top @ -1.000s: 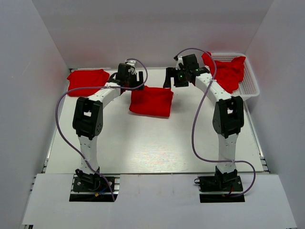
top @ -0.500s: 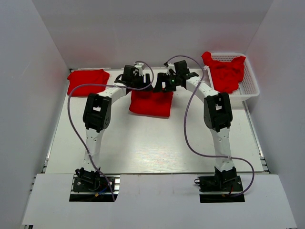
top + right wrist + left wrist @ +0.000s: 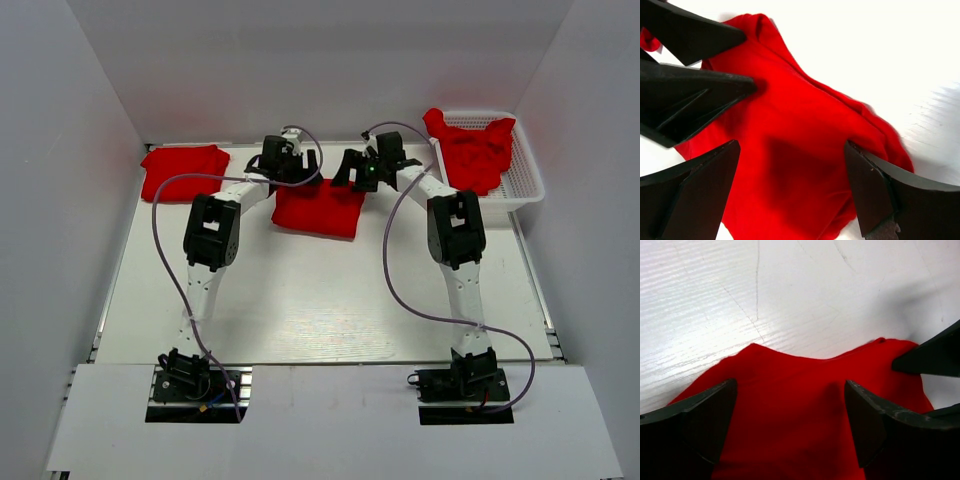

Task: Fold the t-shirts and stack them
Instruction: Fold the long partially folded tshirt into a neat square, then put the neatly folded tshirt into the corner of the board with the left arm

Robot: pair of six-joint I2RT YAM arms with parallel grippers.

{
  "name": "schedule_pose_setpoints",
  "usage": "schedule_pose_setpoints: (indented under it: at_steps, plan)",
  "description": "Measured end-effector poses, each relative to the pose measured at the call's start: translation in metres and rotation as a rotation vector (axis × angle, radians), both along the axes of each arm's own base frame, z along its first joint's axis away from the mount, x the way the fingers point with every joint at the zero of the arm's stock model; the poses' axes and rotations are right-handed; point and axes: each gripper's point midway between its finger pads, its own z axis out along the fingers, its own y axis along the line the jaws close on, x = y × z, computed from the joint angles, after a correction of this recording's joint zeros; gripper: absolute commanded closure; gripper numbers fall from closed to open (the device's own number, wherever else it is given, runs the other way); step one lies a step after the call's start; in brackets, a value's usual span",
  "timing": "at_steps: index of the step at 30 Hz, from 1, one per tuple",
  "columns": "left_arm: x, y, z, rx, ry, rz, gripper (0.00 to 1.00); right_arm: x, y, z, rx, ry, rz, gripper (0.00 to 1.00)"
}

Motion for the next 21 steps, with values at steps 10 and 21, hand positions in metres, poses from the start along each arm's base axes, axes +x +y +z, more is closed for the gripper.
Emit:
schedule_pose_setpoints:
  at_steps: [10, 21]
  plan:
    - [0.011, 0.017, 0.039, 0.044, -0.032, 0.066, 0.00, -0.006, -0.004, 0.028, 0.000, -0.048, 0.023, 0.10]
    - [-0.045, 0.070, 0.096, 0.223, -0.029, 0.137, 0.00, -0.054, -0.033, 0.136, -0.064, -0.258, 0.021, 0.10]
